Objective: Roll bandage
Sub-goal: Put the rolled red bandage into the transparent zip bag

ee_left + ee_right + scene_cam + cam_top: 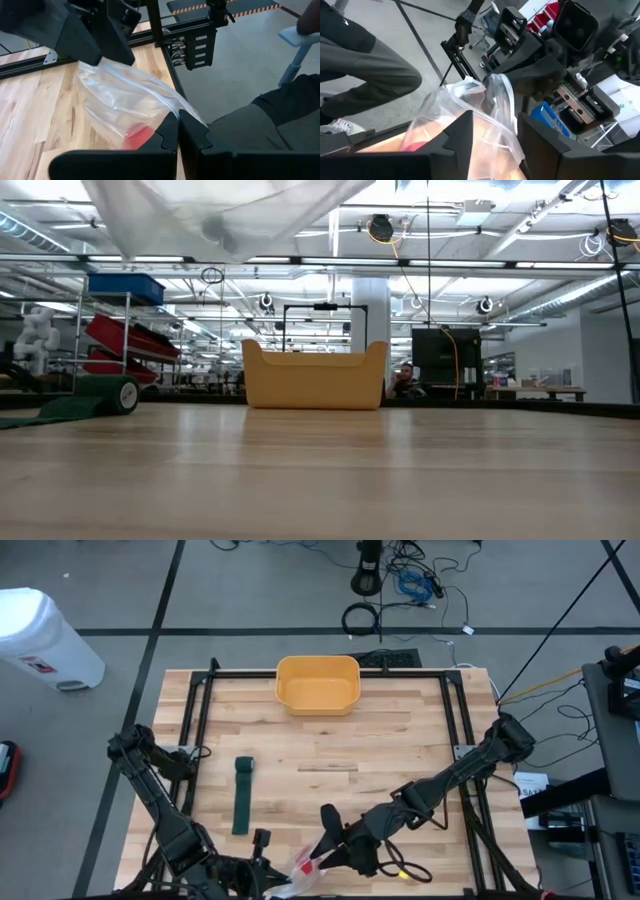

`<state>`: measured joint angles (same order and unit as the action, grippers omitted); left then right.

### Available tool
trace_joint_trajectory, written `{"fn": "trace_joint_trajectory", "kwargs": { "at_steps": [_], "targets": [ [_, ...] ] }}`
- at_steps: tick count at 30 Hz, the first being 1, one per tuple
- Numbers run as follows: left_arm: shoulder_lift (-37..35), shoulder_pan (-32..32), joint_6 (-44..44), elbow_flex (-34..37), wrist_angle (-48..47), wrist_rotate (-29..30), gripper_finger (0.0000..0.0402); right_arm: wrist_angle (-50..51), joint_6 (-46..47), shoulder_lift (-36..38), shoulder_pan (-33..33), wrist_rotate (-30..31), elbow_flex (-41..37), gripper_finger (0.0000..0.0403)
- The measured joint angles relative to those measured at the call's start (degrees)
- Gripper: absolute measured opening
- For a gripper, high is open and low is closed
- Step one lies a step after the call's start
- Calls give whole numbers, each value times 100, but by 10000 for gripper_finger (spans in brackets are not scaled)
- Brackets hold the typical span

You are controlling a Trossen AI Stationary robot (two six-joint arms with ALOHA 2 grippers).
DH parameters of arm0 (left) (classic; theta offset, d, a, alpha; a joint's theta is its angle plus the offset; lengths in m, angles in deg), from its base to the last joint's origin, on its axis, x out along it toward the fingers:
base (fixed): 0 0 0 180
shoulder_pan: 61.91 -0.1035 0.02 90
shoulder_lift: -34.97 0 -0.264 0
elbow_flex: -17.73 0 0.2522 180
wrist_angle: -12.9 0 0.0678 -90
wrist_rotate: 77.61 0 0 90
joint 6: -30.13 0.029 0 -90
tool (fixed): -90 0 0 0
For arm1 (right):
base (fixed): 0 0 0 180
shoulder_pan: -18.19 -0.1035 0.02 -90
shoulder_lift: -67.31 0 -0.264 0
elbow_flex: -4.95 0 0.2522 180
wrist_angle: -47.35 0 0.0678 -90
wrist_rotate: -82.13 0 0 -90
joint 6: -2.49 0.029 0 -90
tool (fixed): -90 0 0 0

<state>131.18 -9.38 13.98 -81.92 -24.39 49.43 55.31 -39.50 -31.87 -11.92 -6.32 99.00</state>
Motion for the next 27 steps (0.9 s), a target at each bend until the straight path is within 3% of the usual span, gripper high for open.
{"fn": "trace_joint_trajectory", "kwargs": {
  "at_steps": [11, 15, 20, 24, 27],
  "targets": [
    [0, 0, 1, 0, 1, -33, 4, -61, -71, -109, 166, -10, 0, 118],
    [0, 0, 1, 0, 1, -33, 4, -151, -71, -105, 155, -41, 0, 87],
    [0, 0, 1, 0, 2, -33, 4, -131, -68, -105, 151, -43, 0, 15],
    [0, 3, 3, 0, 2, 145, 6, -129, -60, -105, 151, -41, 0, 4],
    [2, 64, 10, 0, 4, 540, 31, -129, -9, -105, 151, 15, 0, 2]
  ]
}}
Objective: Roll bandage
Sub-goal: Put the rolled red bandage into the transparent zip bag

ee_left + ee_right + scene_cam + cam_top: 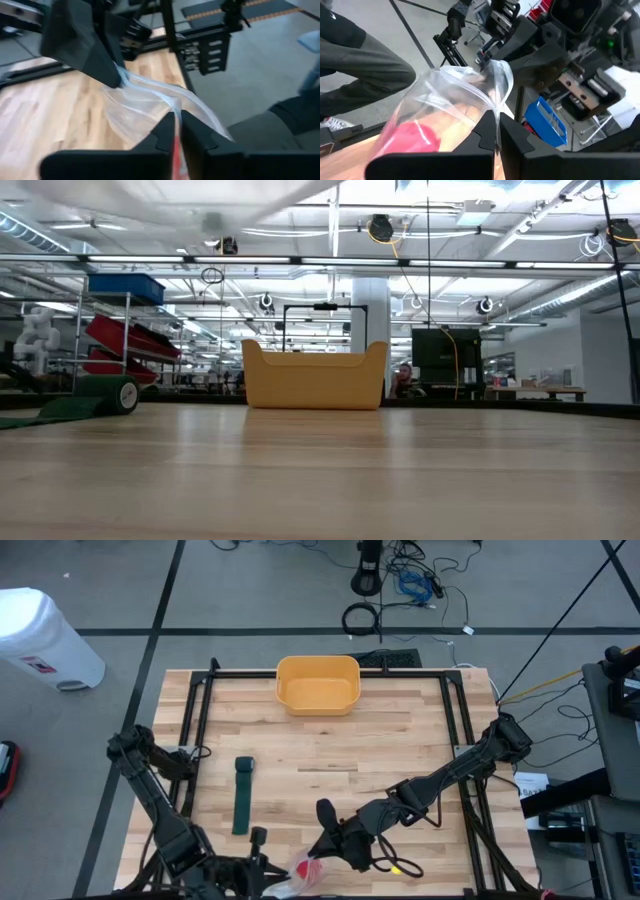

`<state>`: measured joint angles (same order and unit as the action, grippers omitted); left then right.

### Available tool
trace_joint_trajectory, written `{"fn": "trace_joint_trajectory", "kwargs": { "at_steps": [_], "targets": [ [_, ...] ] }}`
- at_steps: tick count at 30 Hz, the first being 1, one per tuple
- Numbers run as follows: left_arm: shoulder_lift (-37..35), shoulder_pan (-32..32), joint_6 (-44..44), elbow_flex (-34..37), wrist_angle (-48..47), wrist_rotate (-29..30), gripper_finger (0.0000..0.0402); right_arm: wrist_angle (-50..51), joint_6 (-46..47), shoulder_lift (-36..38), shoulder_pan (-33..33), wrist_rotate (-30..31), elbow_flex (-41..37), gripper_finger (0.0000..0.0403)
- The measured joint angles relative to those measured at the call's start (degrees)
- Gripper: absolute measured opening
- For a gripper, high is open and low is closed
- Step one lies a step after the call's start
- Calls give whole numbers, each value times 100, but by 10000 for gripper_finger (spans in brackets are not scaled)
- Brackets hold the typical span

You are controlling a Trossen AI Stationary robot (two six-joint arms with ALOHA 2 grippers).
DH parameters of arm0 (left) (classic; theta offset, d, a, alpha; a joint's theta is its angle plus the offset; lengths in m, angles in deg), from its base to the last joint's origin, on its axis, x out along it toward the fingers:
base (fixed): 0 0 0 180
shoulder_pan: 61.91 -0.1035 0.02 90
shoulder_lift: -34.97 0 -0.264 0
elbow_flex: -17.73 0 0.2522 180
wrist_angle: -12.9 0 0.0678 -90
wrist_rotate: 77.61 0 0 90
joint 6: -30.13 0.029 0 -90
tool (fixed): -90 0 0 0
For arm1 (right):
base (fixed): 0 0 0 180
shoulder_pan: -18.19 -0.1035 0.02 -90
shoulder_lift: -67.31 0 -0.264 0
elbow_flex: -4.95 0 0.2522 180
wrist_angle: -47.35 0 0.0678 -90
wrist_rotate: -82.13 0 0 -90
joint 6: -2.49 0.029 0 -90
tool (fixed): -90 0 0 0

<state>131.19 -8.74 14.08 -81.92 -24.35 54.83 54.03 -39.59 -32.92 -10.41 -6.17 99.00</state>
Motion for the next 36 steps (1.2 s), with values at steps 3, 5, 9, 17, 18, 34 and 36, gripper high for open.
{"fn": "trace_joint_trajectory", "kwargs": {
  "at_steps": [3, 5, 9, 17, 18, 34, 36],
  "targets": [
    [31, 60, 4, 0, 0, 305, 79, 8, 113, 0, 0, 224, 0, 1],
    [43, 94, 1, 0, 0, 508, 118, 17, 137, 0, -2, 558, 0, 1],
    [57, 177, 40, 0, -12, 1017, 194, 150, 385, 0, 8, 1297, 0, 0],
    [57, 154, 604, 0, -16, 2018, 245, 772, 981, 69, 206, 2334, 0, 0],
    [57, 156, 709, 0, -3, 2222, 246, 928, 1103, 118, 251, 2331, 0, 0],
    [-279, 161, 603, -2, -150, 3568, 246, 3065, 2393, 905, 1435, 2373, -2, 0],
    [-279, 161, 429, -2, -386, 3438, 246, 3245, 2479, 914, 1616, 2359, 0, 0]
  ]
}}
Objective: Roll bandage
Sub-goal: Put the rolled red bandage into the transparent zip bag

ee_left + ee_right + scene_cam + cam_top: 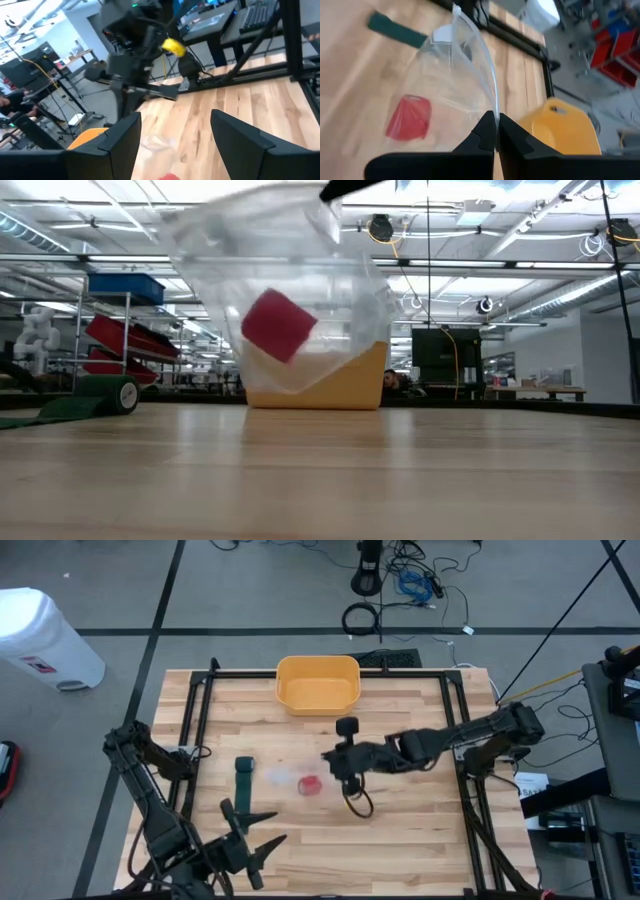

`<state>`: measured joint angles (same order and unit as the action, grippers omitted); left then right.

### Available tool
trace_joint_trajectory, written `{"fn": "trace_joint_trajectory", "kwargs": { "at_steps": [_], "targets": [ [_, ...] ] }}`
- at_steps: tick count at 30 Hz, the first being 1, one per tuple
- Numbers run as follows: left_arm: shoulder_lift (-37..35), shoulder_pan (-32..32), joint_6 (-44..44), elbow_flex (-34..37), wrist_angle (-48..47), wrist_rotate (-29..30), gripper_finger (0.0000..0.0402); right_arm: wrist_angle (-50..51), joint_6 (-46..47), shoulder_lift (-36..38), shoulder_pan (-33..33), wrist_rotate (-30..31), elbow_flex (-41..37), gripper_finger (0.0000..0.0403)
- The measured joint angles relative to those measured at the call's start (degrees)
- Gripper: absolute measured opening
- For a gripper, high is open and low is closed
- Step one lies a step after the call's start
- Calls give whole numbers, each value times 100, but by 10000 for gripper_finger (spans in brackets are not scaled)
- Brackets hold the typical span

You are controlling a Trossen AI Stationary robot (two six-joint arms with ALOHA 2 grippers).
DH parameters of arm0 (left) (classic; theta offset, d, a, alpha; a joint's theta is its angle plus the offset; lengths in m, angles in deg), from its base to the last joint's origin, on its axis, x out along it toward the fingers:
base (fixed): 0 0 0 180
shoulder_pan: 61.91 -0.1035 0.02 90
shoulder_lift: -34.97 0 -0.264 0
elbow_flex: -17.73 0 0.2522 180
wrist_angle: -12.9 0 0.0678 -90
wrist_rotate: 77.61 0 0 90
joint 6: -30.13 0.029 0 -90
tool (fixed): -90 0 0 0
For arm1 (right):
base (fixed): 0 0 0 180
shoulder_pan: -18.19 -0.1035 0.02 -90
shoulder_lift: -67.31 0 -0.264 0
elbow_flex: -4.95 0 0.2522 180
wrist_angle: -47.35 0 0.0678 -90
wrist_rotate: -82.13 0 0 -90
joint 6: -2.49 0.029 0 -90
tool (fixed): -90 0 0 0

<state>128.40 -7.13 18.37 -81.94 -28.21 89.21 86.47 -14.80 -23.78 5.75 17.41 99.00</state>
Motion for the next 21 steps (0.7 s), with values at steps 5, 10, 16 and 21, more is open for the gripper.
{"fn": "trace_joint_trajectory", "kwargs": {
  "at_steps": [5, 10, 16, 21],
  "targets": [
    [0, 26, -130, 0, -296, -30, 246, 301, 70, 0, 380, -11, -1, 0],
    [0, 26, -136, 0, -309, -26, 246, 582, 152, -2, 766, -10, -2, 0],
    [0, 26, -147, 0, -318, -12, 246, 1429, 526, -3, 1155, -266, -2, 0],
    [0, 26, -151, 0, -320, -53, 246, 1985, 917, -7, 1240, -463, -4, 0]
  ]
}}
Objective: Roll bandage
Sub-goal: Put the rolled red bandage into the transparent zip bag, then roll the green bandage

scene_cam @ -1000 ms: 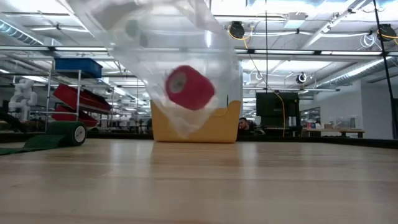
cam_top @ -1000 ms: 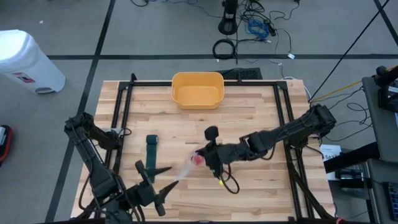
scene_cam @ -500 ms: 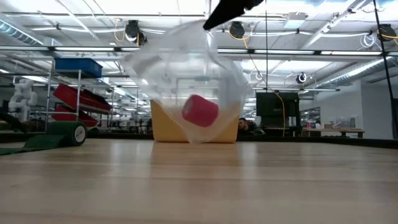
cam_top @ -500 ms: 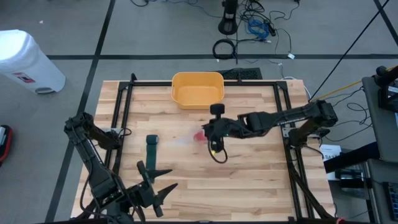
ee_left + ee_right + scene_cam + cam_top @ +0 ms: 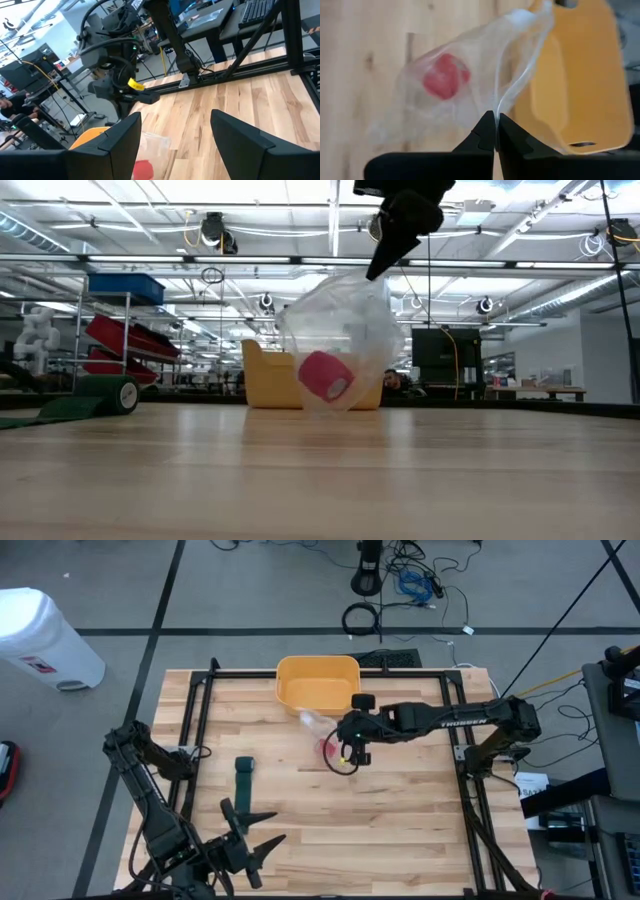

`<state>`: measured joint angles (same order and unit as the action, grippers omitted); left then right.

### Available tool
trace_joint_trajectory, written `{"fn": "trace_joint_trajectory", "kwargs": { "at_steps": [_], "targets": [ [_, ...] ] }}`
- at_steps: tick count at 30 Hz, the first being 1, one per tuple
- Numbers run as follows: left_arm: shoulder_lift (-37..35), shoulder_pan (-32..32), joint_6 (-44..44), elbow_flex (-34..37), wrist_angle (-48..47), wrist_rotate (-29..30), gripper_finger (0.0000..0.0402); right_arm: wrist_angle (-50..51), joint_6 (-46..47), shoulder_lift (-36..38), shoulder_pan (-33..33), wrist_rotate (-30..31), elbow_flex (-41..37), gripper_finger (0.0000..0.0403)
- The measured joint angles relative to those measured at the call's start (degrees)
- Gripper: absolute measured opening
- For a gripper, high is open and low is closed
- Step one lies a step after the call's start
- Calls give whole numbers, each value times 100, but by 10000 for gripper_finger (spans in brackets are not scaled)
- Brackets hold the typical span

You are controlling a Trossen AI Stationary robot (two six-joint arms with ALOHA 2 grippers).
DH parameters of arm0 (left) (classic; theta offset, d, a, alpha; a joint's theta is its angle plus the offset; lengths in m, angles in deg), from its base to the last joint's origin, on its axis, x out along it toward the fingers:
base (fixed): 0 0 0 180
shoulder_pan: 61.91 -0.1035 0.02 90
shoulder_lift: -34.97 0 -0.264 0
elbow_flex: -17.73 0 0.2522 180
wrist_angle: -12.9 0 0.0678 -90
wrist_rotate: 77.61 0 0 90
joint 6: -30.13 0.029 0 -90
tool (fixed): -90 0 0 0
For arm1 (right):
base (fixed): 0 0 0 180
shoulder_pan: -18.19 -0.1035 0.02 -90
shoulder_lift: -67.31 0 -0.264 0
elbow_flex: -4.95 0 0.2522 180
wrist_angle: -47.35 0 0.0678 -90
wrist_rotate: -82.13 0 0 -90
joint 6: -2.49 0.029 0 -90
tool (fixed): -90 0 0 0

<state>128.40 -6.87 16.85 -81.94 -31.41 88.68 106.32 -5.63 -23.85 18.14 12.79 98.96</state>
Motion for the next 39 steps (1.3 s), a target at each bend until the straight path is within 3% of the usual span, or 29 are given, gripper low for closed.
{"fn": "trace_joint_trajectory", "kwargs": {
  "at_steps": [6, 11, 19, 29, 32, 39],
  "targets": [
    [0, 0, -2, 0, 0, -7, 246, 150, 333, -2, -176, -472, 0, 0],
    [0, 0, -11, 2, 0, -18, 246, 233, 516, -2, -399, -444, -2, 0],
    [0, 0, -9, 2, 0, -20, 246, 1270, 1304, -2, -595, -404, -4, 2],
    [0, -21, -241, 2, -9, -40, 246, 2143, 2621, -2, -1084, -406, -4, 86],
    [0, -87, -292, 2, -22, -327, 246, 2374, 2838, -2, -1237, -418, -4, 113],
    [0, -306, -506, 4, -301, -605, 246, 2446, 3429, -2, -1742, -430, -4, 141]
  ]
}}
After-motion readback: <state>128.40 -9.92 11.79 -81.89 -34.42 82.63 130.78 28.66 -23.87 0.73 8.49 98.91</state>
